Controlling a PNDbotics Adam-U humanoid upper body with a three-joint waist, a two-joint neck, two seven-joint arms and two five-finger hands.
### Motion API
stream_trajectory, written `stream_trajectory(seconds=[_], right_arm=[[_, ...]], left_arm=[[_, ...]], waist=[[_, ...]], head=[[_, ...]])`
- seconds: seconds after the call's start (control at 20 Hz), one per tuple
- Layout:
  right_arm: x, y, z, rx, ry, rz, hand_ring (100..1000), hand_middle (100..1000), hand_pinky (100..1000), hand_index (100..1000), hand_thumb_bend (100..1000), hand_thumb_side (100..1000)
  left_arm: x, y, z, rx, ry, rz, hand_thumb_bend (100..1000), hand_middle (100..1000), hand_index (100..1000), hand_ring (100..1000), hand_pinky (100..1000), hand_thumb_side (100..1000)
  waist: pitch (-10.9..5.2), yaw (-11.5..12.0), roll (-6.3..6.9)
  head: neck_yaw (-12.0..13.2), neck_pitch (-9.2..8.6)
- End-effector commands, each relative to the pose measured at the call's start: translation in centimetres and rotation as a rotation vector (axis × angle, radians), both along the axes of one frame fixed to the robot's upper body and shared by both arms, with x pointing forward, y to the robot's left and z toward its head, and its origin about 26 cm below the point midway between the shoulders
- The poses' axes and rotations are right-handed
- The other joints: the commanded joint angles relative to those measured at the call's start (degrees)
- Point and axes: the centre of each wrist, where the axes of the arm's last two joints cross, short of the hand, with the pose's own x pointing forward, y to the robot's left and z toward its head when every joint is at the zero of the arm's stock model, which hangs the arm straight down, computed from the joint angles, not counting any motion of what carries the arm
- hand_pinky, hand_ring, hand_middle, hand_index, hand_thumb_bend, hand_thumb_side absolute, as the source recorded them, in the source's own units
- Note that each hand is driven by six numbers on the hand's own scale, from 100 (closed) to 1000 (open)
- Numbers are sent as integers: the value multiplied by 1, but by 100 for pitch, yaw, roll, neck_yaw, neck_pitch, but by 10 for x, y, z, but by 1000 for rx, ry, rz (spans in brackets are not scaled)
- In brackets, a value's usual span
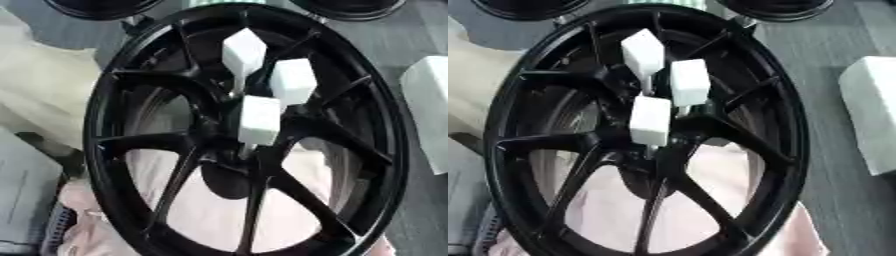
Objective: Pull the pin out of the wheel hub.
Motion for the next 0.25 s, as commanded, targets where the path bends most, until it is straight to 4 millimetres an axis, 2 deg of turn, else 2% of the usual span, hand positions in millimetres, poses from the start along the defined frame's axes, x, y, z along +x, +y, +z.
stream_trajectory(seconds=[0.05, 0.1, 0.25], right_arm=[[-5, 2, 15, -37, -40, 5, 451, 409, 549, 542, 354, 346], [-5, 3, 15, -36, -42, 13, 452, 410, 550, 542, 354, 344], [-3, 8, 17, -29, -56, 39, 453, 411, 550, 542, 357, 338]], left_arm=[[-4, -31, 15, -11, -140, -126, 100, 541, 665, 537, 523, 687], [-2, -44, 15, -29, -179, -182, 100, 573, 692, 552, 527, 702], [1, -85, 11, -107, -260, -353, 100, 571, 688, 552, 530, 718]], waist=[[-181, -35, 6], [-181, -60, -17], [-174, -133, -80]], head=[[88, 12], [124, 3], [198, -23]])
